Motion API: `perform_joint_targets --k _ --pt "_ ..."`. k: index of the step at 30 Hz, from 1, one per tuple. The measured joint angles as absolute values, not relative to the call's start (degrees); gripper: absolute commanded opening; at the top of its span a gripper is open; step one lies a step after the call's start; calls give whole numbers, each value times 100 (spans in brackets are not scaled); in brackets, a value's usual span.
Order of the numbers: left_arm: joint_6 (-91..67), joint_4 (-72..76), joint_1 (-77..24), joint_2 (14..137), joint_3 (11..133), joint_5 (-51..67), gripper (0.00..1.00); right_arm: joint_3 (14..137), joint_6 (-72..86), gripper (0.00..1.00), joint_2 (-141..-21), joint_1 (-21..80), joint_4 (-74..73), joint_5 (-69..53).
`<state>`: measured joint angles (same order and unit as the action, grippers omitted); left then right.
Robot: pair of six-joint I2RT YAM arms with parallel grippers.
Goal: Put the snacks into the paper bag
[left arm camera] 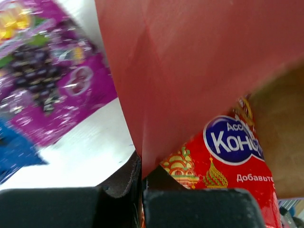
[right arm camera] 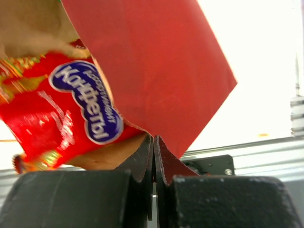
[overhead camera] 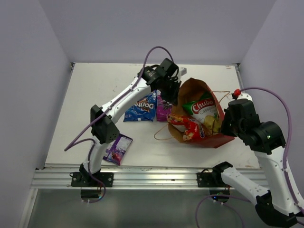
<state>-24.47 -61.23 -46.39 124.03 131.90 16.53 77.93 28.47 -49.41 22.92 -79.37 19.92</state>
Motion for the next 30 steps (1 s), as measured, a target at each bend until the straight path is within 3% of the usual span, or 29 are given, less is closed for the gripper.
perform_joint_targets --k 11,30 --pt "-2801 -6025 -4388 11533 13157 1684 0 7662 2873 0 -4995 2292 -7865 1127" --pt "-3931 -6169 -4237 11524 13618 1925 0 7762 3245 0 -4982 2292 -7881 263"
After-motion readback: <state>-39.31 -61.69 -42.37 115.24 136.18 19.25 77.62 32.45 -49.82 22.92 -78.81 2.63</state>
